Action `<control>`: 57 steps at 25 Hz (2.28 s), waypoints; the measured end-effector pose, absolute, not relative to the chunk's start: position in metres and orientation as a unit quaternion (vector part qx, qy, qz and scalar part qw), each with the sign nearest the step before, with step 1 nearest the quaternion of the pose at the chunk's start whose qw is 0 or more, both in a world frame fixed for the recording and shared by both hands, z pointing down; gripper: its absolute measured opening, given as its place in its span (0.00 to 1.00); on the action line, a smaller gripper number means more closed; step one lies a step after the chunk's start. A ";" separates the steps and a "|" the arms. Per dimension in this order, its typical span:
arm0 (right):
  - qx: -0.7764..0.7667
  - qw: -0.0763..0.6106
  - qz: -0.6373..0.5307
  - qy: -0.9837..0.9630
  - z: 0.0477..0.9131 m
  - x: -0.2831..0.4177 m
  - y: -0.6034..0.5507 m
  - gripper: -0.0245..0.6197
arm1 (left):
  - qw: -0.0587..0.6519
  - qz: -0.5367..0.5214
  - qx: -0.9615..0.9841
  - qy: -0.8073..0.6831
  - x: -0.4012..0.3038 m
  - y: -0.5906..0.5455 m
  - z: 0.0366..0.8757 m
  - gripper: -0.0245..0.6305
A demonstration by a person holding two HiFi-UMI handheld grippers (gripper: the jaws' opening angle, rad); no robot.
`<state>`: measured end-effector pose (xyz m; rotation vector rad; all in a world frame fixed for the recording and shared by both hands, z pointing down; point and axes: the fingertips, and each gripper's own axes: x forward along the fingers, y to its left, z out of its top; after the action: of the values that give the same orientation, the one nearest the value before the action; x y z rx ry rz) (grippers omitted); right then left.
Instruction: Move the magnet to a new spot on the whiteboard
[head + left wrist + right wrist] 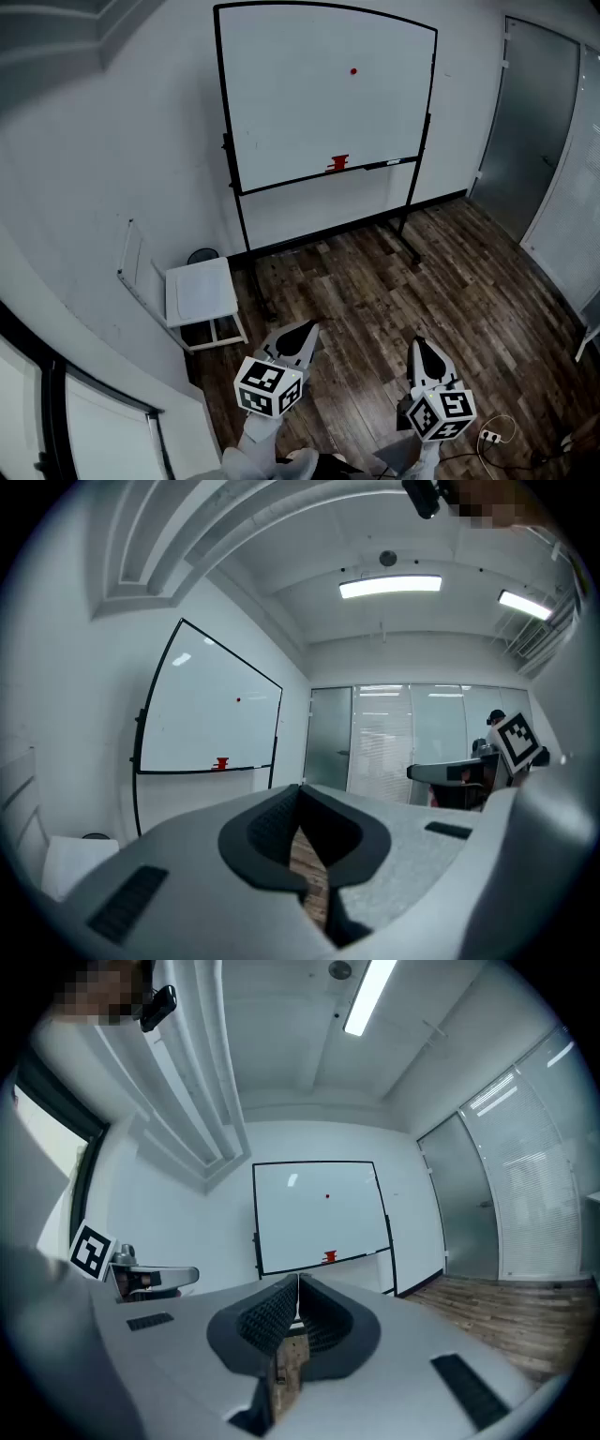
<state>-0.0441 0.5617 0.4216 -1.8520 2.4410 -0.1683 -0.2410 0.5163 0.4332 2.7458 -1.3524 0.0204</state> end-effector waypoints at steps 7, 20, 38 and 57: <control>-0.599 0.027 -0.063 0.798 0.430 -0.063 0.569 0.08 | 0.067 -0.005 0.900 -0.432 -0.240 0.530 0.445 0.05; -0.595 0.030 -0.082 0.799 0.448 -0.036 0.586 0.08 | 0.046 0.005 0.904 -0.425 -0.206 0.551 0.458 0.05; -0.584 0.025 -0.107 0.804 0.471 0.011 0.564 0.08 | 0.059 0.028 0.903 -0.426 -0.145 0.528 0.478 0.05; -0.591 0.008 -0.091 0.801 0.445 0.017 0.373 0.08 | 0.045 0.014 0.906 -0.420 -0.139 0.330 0.450 0.05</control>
<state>0.0170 0.3733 0.4450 -1.8482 2.5043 -0.2833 -0.1390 0.3300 0.4504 2.7680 -1.2830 0.0440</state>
